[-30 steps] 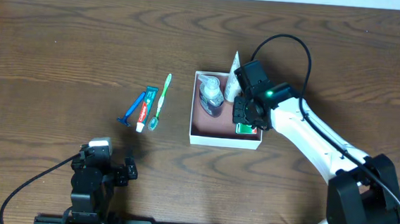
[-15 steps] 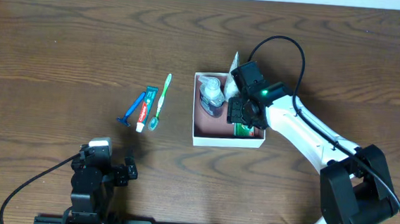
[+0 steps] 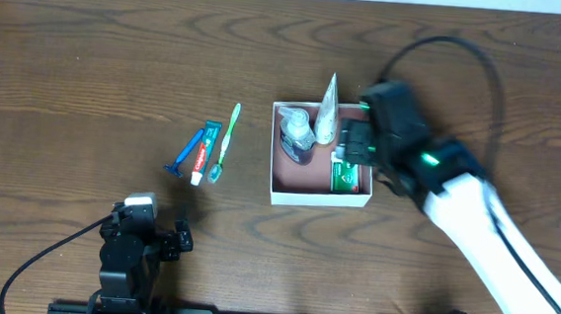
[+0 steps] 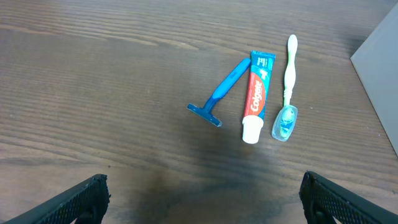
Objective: Pack container
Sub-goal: 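Withdraw the right arm to the right side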
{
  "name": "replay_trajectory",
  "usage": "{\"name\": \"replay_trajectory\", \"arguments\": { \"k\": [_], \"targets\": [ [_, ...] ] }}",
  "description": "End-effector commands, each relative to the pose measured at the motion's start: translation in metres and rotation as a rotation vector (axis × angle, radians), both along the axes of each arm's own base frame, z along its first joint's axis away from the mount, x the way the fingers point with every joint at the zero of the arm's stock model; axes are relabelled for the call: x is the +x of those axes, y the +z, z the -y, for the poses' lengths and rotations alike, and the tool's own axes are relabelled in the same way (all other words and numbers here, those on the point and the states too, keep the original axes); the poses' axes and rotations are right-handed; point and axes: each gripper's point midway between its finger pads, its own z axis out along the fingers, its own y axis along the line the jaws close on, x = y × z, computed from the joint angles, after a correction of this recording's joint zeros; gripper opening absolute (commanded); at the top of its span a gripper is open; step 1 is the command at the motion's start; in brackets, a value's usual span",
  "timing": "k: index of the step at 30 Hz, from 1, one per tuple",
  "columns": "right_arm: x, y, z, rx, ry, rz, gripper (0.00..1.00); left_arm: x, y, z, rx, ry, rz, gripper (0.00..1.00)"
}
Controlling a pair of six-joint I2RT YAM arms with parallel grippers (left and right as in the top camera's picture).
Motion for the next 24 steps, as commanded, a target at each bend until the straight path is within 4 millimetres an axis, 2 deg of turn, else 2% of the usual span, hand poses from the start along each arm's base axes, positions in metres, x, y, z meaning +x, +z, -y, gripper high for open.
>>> {"name": "replay_trajectory", "arguments": {
  "k": [1,4,6,8,12,16,24],
  "targets": [
    [0.001,0.047,0.054,-0.075,-0.153,0.154,0.84,0.0,-0.003,-0.001,-0.001,0.007,-0.003,0.98],
    [-0.007,0.07,0.104,-0.114,-0.297,0.214,0.89,0.0,-0.003,-0.001,-0.001,0.007,-0.003,0.98],
    [-0.013,0.076,0.134,-0.127,-0.381,0.218,0.93,0.0,-0.003,-0.001,-0.001,0.007,-0.003,0.98],
    [-0.02,0.076,0.16,-0.141,-0.459,0.202,0.99,0.0,-0.003,-0.001,-0.001,0.007,-0.003,0.98],
    [-0.029,0.068,0.202,-0.169,-0.587,0.15,0.99,0.0,-0.003,-0.001,-0.001,0.007,-0.003,0.98],
    [-0.03,0.063,0.218,-0.173,-0.64,0.13,0.99,0.0,-0.003,-0.001,-0.001,0.007,-0.003,0.98],
    [-0.029,0.061,0.22,-0.175,-0.644,0.123,0.99,0.0,-0.003,-0.001,-0.001,0.007,-0.003,0.98]
  ]
}}
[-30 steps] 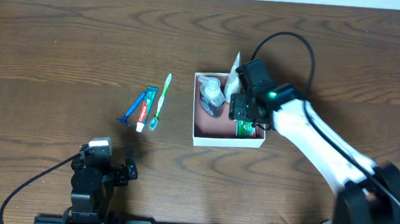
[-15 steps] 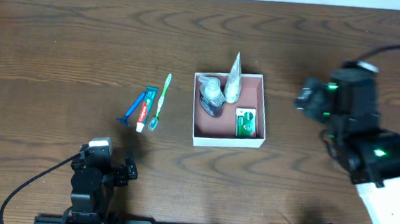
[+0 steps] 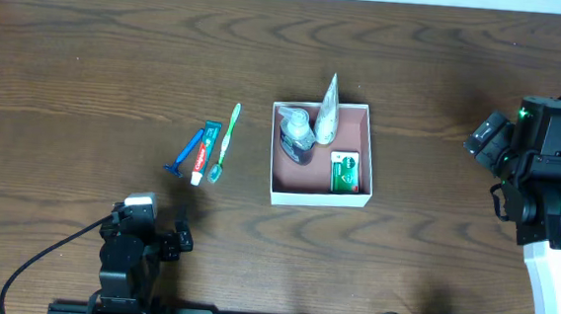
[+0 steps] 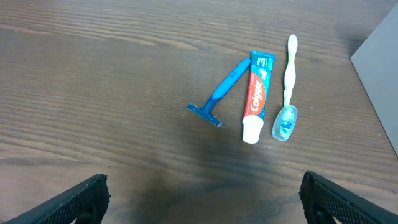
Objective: Pack container
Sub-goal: 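Withdraw the right arm to the right side, then reach the left gripper to the blue razor and grasp it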
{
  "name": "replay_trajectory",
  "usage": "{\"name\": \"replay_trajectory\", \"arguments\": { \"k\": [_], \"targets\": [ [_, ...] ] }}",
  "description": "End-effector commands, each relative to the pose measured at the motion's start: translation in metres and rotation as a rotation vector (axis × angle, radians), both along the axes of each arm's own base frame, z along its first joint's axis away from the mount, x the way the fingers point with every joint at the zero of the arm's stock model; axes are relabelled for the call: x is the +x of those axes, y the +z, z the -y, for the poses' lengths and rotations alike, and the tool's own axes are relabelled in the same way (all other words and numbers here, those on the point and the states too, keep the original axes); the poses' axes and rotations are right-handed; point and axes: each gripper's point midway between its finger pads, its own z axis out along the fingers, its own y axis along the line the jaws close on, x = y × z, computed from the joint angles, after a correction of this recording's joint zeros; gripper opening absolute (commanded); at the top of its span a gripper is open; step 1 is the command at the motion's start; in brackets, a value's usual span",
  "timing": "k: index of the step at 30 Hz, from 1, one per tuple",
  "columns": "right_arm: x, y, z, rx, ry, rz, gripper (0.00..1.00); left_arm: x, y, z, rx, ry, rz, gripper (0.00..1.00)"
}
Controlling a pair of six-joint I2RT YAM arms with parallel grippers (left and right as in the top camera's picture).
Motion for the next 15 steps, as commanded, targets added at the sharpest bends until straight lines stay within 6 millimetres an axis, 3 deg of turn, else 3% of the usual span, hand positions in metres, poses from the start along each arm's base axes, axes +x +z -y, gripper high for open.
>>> {"name": "replay_trajectory", "arguments": {
  "k": [1,7,9,12,15],
  "targets": [
    [-0.001,0.002,0.005,-0.015,-0.015,0.0,0.99,0.0,-0.003,-0.001,-0.001,0.007,-0.003,0.98],
    [-0.001,0.002,0.005,-0.014,-0.015,0.0,0.99,0.002,-0.001,-0.001,-0.002,0.006,0.01,0.98],
    [-0.001,0.002,0.005,-0.015,-0.015,0.0,0.99,0.009,0.012,0.0,-0.014,0.007,0.07,0.98],
    [-0.001,0.002,0.005,-0.015,-0.015,0.0,0.99,0.018,0.036,0.019,-0.141,-0.053,0.169,0.98],
    [-0.001,0.002,0.005,-0.015,-0.015,0.0,0.99,0.02,0.056,0.021,-0.145,-0.067,0.222,0.98]
  ]
}}
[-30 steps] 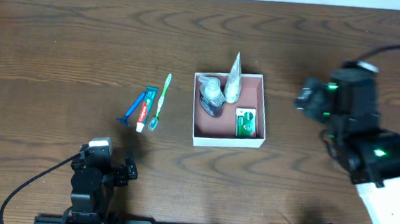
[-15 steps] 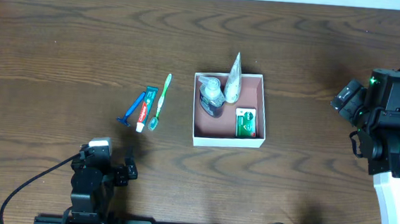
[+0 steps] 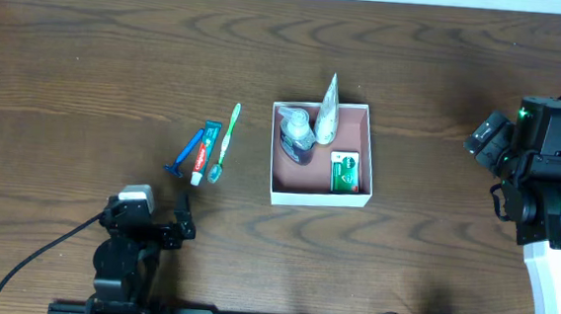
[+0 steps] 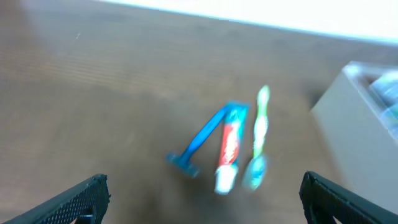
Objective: Pack container
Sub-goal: 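Reach the left gripper to the blue razor and grasp it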
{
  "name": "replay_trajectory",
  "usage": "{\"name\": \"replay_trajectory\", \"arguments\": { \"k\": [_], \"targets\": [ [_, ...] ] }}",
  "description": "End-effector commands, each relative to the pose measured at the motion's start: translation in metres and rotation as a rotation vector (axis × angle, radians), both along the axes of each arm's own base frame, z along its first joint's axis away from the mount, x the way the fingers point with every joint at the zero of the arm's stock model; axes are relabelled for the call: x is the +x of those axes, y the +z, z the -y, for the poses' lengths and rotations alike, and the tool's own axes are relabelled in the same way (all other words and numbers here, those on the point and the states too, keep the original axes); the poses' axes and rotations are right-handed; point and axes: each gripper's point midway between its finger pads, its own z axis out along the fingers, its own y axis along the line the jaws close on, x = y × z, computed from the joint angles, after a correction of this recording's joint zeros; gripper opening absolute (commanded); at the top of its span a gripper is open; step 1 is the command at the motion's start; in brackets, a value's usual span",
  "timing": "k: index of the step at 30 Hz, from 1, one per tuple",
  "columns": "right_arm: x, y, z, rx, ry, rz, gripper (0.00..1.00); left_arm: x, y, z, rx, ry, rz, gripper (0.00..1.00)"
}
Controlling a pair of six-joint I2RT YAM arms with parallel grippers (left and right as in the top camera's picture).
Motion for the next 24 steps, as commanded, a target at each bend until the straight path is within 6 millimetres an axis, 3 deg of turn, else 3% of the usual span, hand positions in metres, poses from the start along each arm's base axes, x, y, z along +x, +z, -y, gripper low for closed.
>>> {"name": "replay_trajectory", "arguments": {
  "k": [1,7,12,19,24],
  "targets": [
    [-0.001,0.003,0.005,-0.015,-0.015,0.001,0.99,0.001,0.018,0.006,-0.055,-0.022,0.037,0.98],
    [-0.001,0.003,0.005,-0.015,-0.015,0.001,0.99,0.013,0.029,0.006,-0.102,0.008,-0.108,0.98],
    [-0.001,0.003,0.005,-0.015,-0.015,0.001,0.99,0.047,0.039,0.007,0.041,-0.056,-0.376,0.98],
    [-0.001,0.003,0.005,-0.015,-0.015,0.001,0.99,0.107,0.024,0.002,0.135,-0.131,-0.741,0.98],
    [-0.001,0.003,0.005,-0.015,-0.015,0.001,0.99,0.132,0.006,-0.004,0.144,-0.124,-0.848,0.98]
  ]
}}
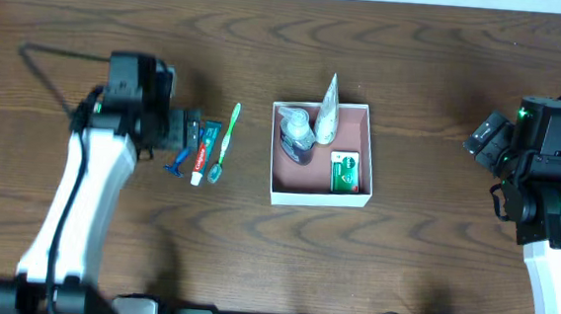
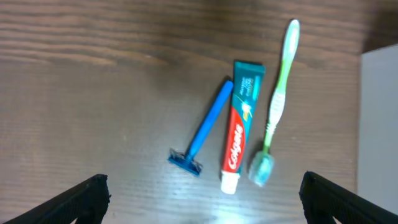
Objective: Pack container
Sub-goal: 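Reach the left gripper to the blue razor and grasp it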
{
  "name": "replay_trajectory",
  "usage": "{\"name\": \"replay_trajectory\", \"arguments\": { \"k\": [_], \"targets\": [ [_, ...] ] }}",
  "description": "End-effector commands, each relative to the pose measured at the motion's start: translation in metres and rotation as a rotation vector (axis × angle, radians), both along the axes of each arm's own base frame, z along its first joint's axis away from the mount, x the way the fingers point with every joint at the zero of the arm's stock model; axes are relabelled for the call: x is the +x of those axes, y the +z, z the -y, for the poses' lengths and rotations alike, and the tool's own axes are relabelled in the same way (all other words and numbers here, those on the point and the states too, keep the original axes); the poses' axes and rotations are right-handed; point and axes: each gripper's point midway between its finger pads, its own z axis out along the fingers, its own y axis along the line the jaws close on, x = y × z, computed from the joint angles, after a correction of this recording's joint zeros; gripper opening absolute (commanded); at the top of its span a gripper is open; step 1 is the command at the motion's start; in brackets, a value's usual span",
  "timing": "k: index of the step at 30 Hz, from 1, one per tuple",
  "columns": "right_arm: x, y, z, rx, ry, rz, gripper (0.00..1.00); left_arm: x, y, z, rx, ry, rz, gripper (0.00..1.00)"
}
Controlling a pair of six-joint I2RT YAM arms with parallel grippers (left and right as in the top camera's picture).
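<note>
A white box [image 1: 318, 195] with a pink floor holds a clear bottle [image 1: 297, 136], a silver cone-shaped tube [image 1: 327, 109] and a green packet [image 1: 345, 171]. Left of it lie a blue razor [image 2: 200, 135], a red toothpaste tube [image 2: 240, 126] and a green toothbrush [image 2: 277, 102], side by side on the wood. My left gripper [image 2: 205, 208] hangs open over the table just left of them, and its fingers [image 2: 78, 198] are spread wide with nothing between them. In the overhead view the left gripper [image 1: 187, 129] is next to the razor [image 1: 177, 158]. My right gripper [image 1: 487, 137] is far right, its jaws unclear.
The wooden table [image 1: 416, 58] carries nothing else. The box's white wall [image 2: 380, 124] shows at the right edge of the left wrist view. The right arm's white body [image 1: 551, 255] fills the right front corner.
My left arm has gone from the table's front edge to the toiletries, and its camera now looks straight down on them. The right arm and the objects have not moved.
My right gripper was over the box by the green packet while the left arm rested at the front edge. Then the right arm stood back at the far right, with the packet lying in the box. The left wrist then tilted up, and it now hovers beside the razor.
</note>
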Motion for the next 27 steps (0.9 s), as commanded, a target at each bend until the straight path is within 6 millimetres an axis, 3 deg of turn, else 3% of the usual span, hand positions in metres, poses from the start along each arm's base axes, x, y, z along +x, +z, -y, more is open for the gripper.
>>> {"name": "replay_trajectory", "arguments": {
  "k": [1,8,12,16,21,27],
  "targets": [
    [0.0,0.003,0.005,-0.015,-0.015,0.005,0.99,0.01,-0.005,-0.007,0.042,-0.038,-0.024,0.98],
    [0.0,0.003,0.005,-0.015,-0.015,0.005,0.99,0.012,-0.037,-0.022,0.09,-0.146,-0.108,0.99],
    [0.0,0.003,0.005,-0.015,-0.015,0.005,0.99,0.011,-0.063,-0.014,0.078,-0.262,-0.178,1.0],
    [0.0,0.003,0.005,-0.015,-0.015,0.005,0.99,0.007,-0.085,-0.007,0.073,-0.309,-0.241,0.96],
    [0.0,0.003,0.005,-0.015,-0.015,0.005,0.99,0.006,-0.1,-0.004,0.079,-0.349,-0.277,0.8],
    [0.0,0.003,0.005,-0.015,-0.015,0.005,0.99,0.008,-0.118,-0.007,0.089,-0.344,-0.311,0.77]
  ]
}}
